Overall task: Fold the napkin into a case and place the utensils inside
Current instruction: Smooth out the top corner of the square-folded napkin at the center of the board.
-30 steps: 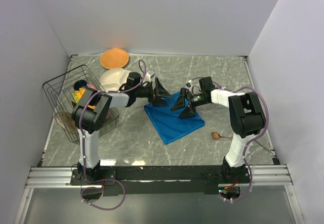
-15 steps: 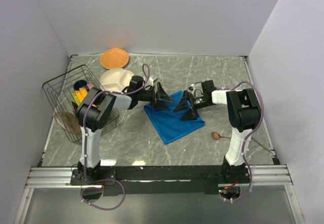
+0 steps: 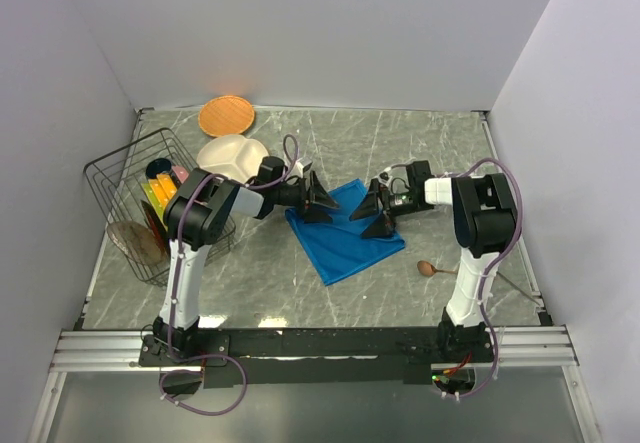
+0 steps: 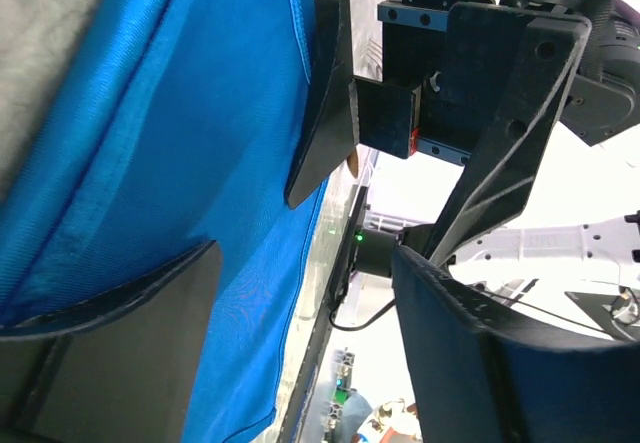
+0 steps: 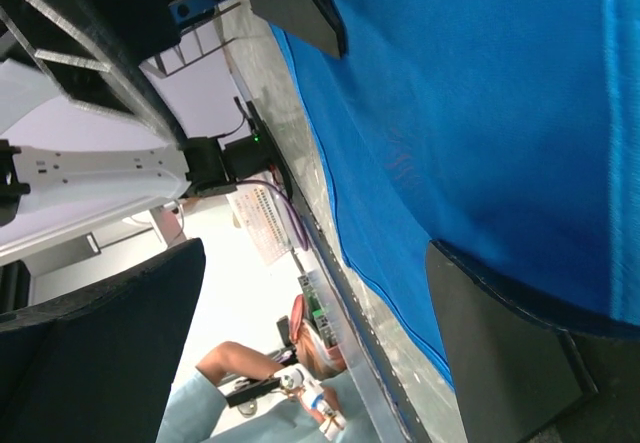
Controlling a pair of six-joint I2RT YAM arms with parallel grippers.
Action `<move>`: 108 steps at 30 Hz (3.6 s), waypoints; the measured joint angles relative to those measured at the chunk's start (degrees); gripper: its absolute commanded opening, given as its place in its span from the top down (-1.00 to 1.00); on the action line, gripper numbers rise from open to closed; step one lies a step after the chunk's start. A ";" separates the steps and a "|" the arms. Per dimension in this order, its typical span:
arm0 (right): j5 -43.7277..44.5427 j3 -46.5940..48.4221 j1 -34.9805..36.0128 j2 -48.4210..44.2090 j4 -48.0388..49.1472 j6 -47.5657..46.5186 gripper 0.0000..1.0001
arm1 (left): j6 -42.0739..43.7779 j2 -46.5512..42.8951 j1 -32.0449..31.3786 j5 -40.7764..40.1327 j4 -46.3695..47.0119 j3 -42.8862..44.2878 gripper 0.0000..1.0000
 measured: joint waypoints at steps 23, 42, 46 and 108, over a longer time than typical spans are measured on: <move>-1.20 -4.59 9.75 -5.44 20.13 15.58 -1.00 | -1.51 0.92 0.48 0.57 3.54 -1.01 -0.36; -5.90 -5.95 1.66 -0.96 9.11 -2.40 -1.00 | -0.92 0.90 1.25 1.73 5.22 -2.25 -0.36; -6.40 -4.33 -1.33 -0.90 -2.43 -13.11 -1.00 | -0.39 0.90 1.55 2.43 4.81 -2.23 -0.36; 36.30 31.47 4.66 9.07 -20.90 -19.30 0.24 | 36.09 -13.03 2.82 -7.61 -28.48 7.85 -0.14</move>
